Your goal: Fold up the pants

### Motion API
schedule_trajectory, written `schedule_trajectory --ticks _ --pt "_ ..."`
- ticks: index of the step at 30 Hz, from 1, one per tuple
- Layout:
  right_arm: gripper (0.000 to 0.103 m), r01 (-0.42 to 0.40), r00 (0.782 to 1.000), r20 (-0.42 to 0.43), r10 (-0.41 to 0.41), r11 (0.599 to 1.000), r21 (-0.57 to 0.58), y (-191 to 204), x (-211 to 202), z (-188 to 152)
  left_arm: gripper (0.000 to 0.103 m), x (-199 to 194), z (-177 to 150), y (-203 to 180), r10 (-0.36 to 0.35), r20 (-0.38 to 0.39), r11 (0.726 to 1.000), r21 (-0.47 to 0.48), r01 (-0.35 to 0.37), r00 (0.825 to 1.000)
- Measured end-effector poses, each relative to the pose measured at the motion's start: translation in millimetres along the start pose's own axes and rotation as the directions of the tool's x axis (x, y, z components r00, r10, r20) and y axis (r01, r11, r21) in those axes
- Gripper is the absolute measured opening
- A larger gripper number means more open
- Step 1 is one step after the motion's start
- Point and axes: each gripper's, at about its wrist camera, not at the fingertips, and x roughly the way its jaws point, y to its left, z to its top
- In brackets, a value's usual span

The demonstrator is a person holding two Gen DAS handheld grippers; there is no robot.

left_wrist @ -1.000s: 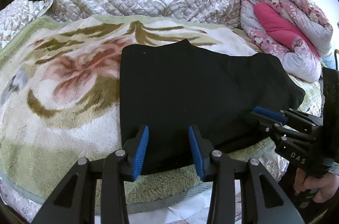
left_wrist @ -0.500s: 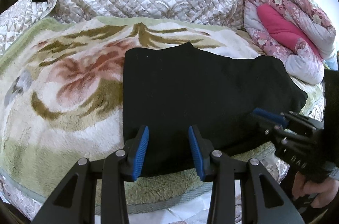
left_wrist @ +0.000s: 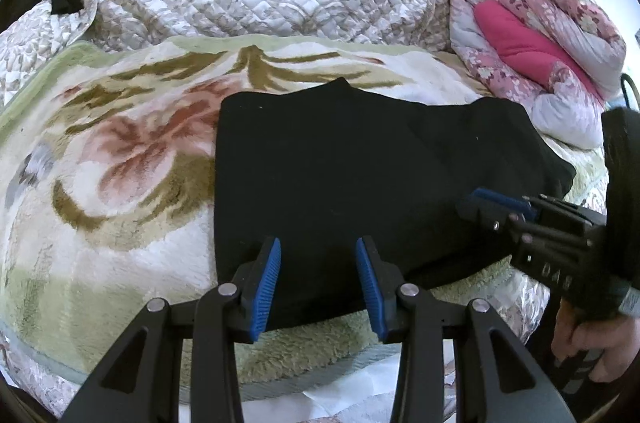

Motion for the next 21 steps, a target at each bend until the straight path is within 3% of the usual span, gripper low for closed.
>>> schedule_trajectory --ticks 6,9,12,14,18,21 --pt "0.022 -0.081 0.996 -0.026 0.080 0.997 -0.021 12 15 12 0.042 5 0 -12 -0.022 -0.016 0.998 0.055 0.023 1.000" --pt "0.021 -0.060 0.998 -0.015 0.060 0.998 -0.002 5 18 15 0.042 6 0 -14 -0.028 -0.015 0.998 0.059 0.029 0.999" --pt "0.021 0.040 0.999 -0.005 -0.040 0.999 0.010 -7 13 13 0.042 3 2 -9 -0.040 -0.009 0.999 0.035 0.041 0.999" --pt "0.022 -0.028 1.000 0.002 0.028 0.994 0.103 -21 8 13 0.042 2 5 -6 -0.032 -0.003 0.999 0.024 0.032 0.999" --pt "0.025 -0.130 0.991 -0.014 0.135 0.977 0.170 -26 16 18 0.042 1 10 2 -0.021 0.010 1.000 0.002 0.021 1.000" --pt "0.039 -0.184 0.982 -0.001 0.188 0.966 0.180 -23 24 25 0.042 5 9 4 -0.018 -0.003 1.000 -0.006 0.018 1.000"
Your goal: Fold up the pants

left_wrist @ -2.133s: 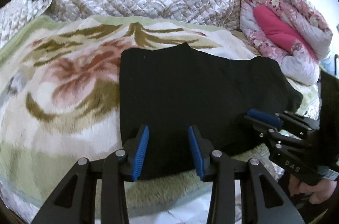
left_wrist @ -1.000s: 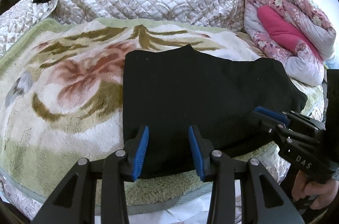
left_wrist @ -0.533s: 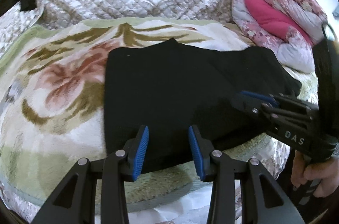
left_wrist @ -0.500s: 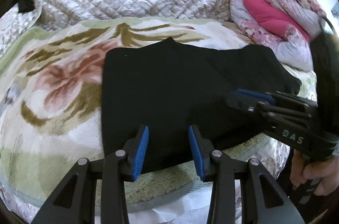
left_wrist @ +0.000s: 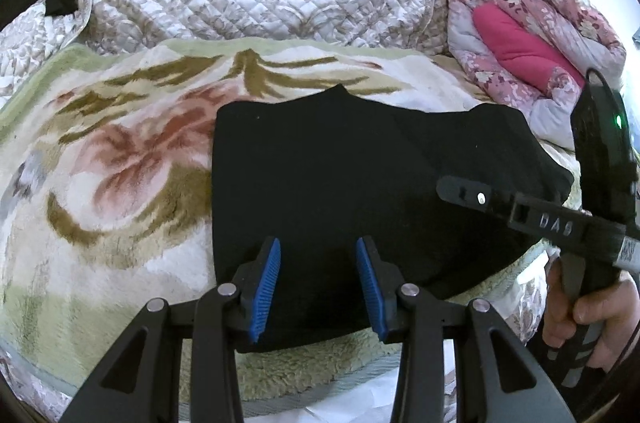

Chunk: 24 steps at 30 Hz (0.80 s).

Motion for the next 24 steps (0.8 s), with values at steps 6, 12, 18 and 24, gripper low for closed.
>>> schedule_trajectory --ticks 6,12,18,24 --pt "0.039 -0.066 0.997 -0.024 0.068 0.996 0.065 -9 19 16 0.042 3 -2 -3 0.009 -0.004 1.000 0.016 -0.009 1.000" --pt "0.003 -0.054 0.998 0.035 0.051 0.996 0.070 -10 4 16 0.042 3 -2 -3 0.007 -0.003 1.000 0.014 -0.007 1.000" --pt "0.002 -0.008 1.000 0.010 0.007 0.994 0.110 -23 9 9 0.042 2 -2 -3 0.007 -0.003 1.000 0.019 -0.007 1.000" --pt "0.003 0.026 0.997 0.072 -0.030 0.998 0.061 -12 -17 6 0.042 -5 -1 1 0.008 0.018 1.000 0.003 -0.008 1.000"
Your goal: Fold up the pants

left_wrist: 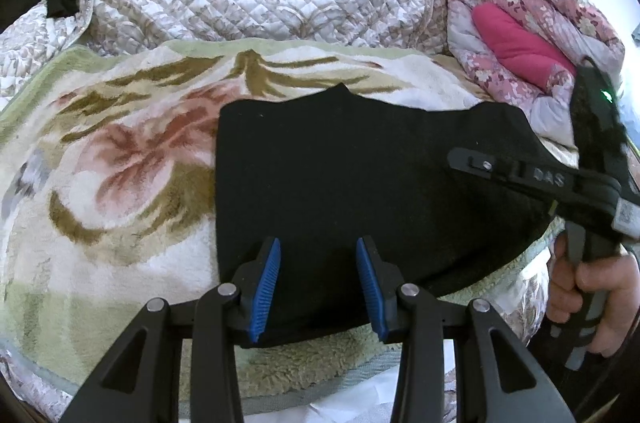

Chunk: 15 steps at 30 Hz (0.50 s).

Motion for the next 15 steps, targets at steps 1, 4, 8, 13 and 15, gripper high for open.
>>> schedule_trajectory --ticks 1,4,8,13,15 --pt "0.004 -0.005 1.000 0.002 0.005 1.000 -0.012 2 -1 -2 0.042 0 1 1 0.003 0.003 1.000 -0.004 -0.003 1.000" --pt "0.009 -0.008 1.000 -0.022 0.007 0.999 -0.052 8 2 -9 0.042 0 2 2 0.012 0.013 1.000 -0.012 -0.012 1.000" --pt "0.020 0.026 0.998 -0.060 -0.032 0.994 -0.110 13 11 -15 0.042 7 -3 -3 0.016 -0.027 1.000 0.024 -0.015 1.000" --pt "0.023 0.057 0.998 -0.022 -0.059 0.994 -0.096 7 -11 -20 0.042 0 -5 -7 0.003 -0.007 1.000 0.027 -0.002 1.000" --pt "0.026 0.076 0.997 -0.006 -0.076 0.995 -0.061 -2 -23 -24 0.042 -1 -5 -6 0.002 -0.003 1.000 0.023 -0.002 1.000"
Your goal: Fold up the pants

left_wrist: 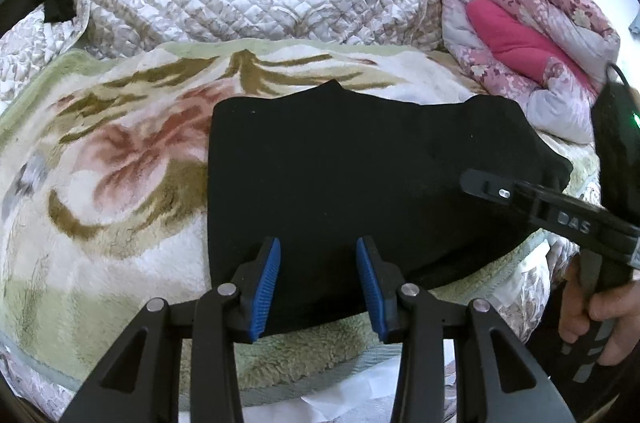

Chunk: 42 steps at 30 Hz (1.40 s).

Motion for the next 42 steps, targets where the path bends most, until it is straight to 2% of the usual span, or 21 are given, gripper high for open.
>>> schedule_trajectory --ticks 4,7,9,12,13,15,17,18,21,23,25,29,34,35,36,37,38,40,41,42 --pt "0.047 0.021 0.999 0.035 -0.025 0.994 0.103 -27 -21 -8 0.042 3 -2 -1 0.005 -0.009 1.000 0.004 -0.005 1.000" --pt "0.050 0.054 0.992 0.103 -0.073 0.982 0.181 -48 -43 -11 0.042 4 -2 -3 0.009 -0.007 1.000 0.010 -0.009 1.000" --pt "0.051 0.100 0.976 0.164 -0.141 0.966 0.237 -62 -60 -10 0.043 4 -3 -2 0.006 -0.008 1.000 0.007 -0.006 1.000" --pt "0.052 0.179 0.932 0.239 -0.273 0.918 0.353 -84 -82 -12 0.043 5 -3 -2 0.005 -0.008 1.000 0.006 -0.005 1.000" --pt "0.053 0.203 0.911 0.254 -0.324 0.891 0.407 -93 -89 -14 0.043 5 -4 -2 0.004 -0.007 1.000 0.005 -0.004 1.000" --pt "0.057 0.227 0.894 0.247 -0.373 0.854 0.469 -103 -93 -17 0.043 5 -4 -2 0.004 -0.007 1.000 0.005 -0.004 1.000" --pt "0.058 0.247 0.889 0.216 -0.403 0.821 0.515 -112 -92 -20 0.043 5 -3 -2 0.005 -0.008 1.000 0.004 -0.005 1.000" --pt "0.058 0.244 0.891 0.210 -0.403 0.814 0.527 -115 -91 -22 0.043 6 -4 -3 0.005 -0.007 1.000 0.005 -0.005 1.000" --pt "0.058 0.195 0.923 0.178 -0.340 0.815 0.545 -124 -81 -22 0.044 6 -4 -2 0.005 -0.007 1.000 0.004 -0.005 1.000" --pt "0.061 0.182 0.925 0.193 -0.328 0.826 0.533 -125 -78 -18 0.044 5 -4 -2 0.005 -0.007 1.000 0.005 -0.005 1.000" --pt "0.062 0.166 0.927 0.197 -0.320 0.819 0.549 -127 -76 -13 0.045 6 -4 -3 0.007 -0.006 1.000 0.006 -0.007 1.000" --pt "0.062 0.125 0.920 0.246 -0.306 0.823 0.554 -134 -78 -6 0.045 6 -4 -3 0.007 -0.006 1.000 0.006 -0.007 1.000" --pt "0.061 0.094 0.948 0.186 -0.259 0.784 0.613 -157 -57 2 0.045 5 -4 -2 0.007 -0.007 1.000 0.006 -0.007 1.000" --pt "0.059 0.094 0.947 0.187 -0.260 0.785 0.612 -156 -59 2 0.045 5 -3 -3 0.005 -0.006 1.000 0.005 -0.005 1.000" --pt "0.054 0.096 0.947 0.189 -0.260 0.790 0.606 -154 -60 3 0.045 5 -4 -3 0.004 -0.006 1.000 0.003 -0.004 1.000" --pt "0.040 0.093 0.945 0.199 -0.260 0.796 0.599 -150 -65 2 0.045 6 -4 -3 0.003 -0.007 1.000 0.002 -0.003 1.000" --pt "0.033 0.071 0.941 0.225 -0.251 0.800 0.596 -146 -70 1 0.045 6 -3 -3 0.002 -0.007 1.000 0.000 -0.002 1.000" --pt "0.030 0.030 0.940 0.266 -0.215 0.827 0.562 -140 -77 4 0.045 6 -3 -3 0.003 -0.007 1.000 0.003 -0.003 1.000" --pt "0.030 0.040 0.944 0.254 -0.211 0.838 0.545 -139 -73 7 0.045 6 -4 -3 0.005 -0.006 1.000 0.004 -0.005 1.000" --pt "0.030 0.065 0.953 0.212 -0.217 0.828 0.557 -142 -65 8 0.045 6 -3 -3 0.004 -0.007 1.000 0.003 -0.004 1.000"
